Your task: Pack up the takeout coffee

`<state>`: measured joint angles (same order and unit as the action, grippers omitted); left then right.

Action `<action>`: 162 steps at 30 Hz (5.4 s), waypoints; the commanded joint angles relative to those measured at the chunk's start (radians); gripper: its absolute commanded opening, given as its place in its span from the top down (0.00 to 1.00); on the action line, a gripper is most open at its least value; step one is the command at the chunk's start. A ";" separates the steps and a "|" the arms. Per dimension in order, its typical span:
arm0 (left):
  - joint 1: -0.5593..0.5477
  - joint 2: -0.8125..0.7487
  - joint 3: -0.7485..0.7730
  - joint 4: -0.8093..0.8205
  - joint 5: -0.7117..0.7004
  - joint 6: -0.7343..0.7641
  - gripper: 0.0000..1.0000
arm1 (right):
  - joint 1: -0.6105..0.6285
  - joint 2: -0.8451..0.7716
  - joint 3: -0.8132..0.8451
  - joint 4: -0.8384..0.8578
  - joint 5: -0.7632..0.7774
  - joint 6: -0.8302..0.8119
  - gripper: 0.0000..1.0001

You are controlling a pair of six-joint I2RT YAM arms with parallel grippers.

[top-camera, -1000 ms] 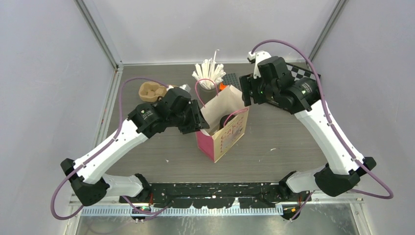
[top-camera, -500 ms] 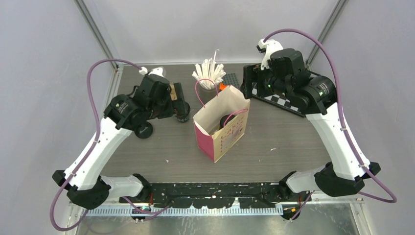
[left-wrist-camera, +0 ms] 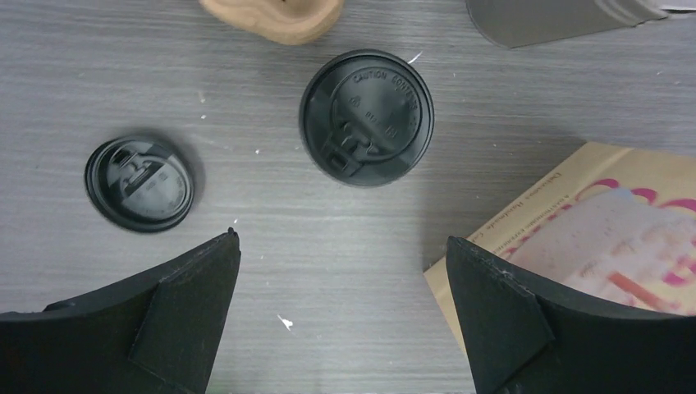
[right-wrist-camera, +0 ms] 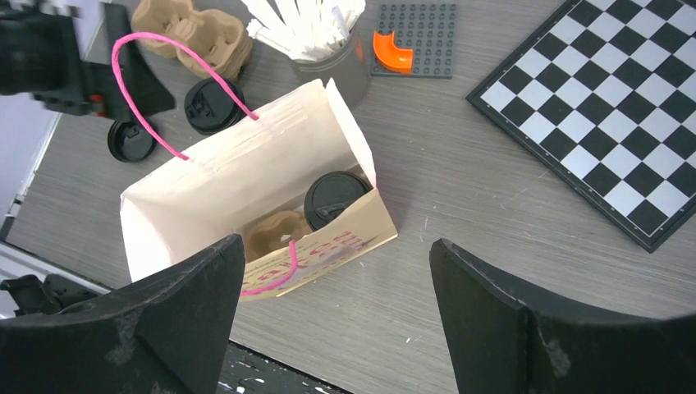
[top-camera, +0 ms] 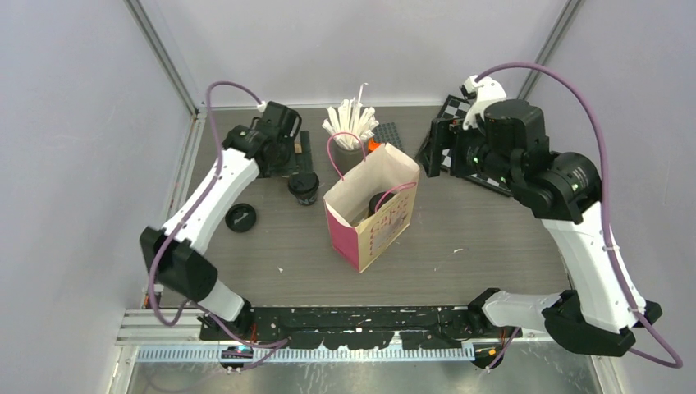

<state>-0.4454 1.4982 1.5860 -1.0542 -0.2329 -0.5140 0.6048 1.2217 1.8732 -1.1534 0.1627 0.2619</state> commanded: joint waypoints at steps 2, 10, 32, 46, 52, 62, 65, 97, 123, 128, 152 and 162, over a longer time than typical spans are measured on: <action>0.004 0.128 0.045 0.127 0.058 0.107 0.02 | -0.002 -0.041 -0.002 0.006 0.069 0.013 0.12; 0.018 0.255 0.080 0.140 0.064 0.177 0.02 | -0.002 -0.047 0.014 -0.026 0.101 -0.016 0.12; 0.039 0.328 0.058 0.188 0.102 0.264 0.05 | -0.003 -0.028 0.001 -0.030 0.107 -0.059 0.12; 0.040 0.339 0.023 0.198 0.115 0.269 0.09 | -0.002 -0.038 0.005 -0.021 0.113 -0.063 0.12; 0.046 0.341 0.019 0.191 0.114 0.275 0.08 | -0.002 -0.048 0.002 -0.017 0.121 -0.064 0.12; 0.052 0.333 -0.012 0.209 0.152 0.270 0.15 | -0.002 -0.043 0.001 -0.015 0.114 -0.063 0.12; 0.052 0.331 -0.007 0.203 0.162 0.274 0.21 | -0.003 -0.041 0.000 -0.014 0.112 -0.066 0.12; -0.306 -0.174 -0.451 -0.019 -0.002 -0.261 0.38 | -0.003 -0.143 -0.116 0.085 0.027 -0.104 0.12; -0.640 -0.236 -0.543 -0.135 -0.202 -0.729 0.26 | -0.002 -0.318 -0.130 -0.017 0.187 -0.025 0.11; -0.668 -0.238 -0.464 -0.217 -0.229 -0.730 0.19 | -0.003 -0.330 -0.095 -0.051 0.211 0.037 0.02; -0.110 -0.590 -0.466 -0.128 0.004 -0.221 0.00 | -0.003 -0.238 -0.099 -0.092 0.079 0.306 0.15; 0.213 -0.324 -0.401 -0.053 0.356 0.124 0.16 | -0.002 -0.277 -0.141 -0.105 0.030 0.313 0.15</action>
<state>-0.2481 1.1301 1.1404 -1.1629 -0.0322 -0.5674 0.6048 0.9768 1.7370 -1.2655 0.2218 0.5556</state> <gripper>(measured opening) 0.845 0.849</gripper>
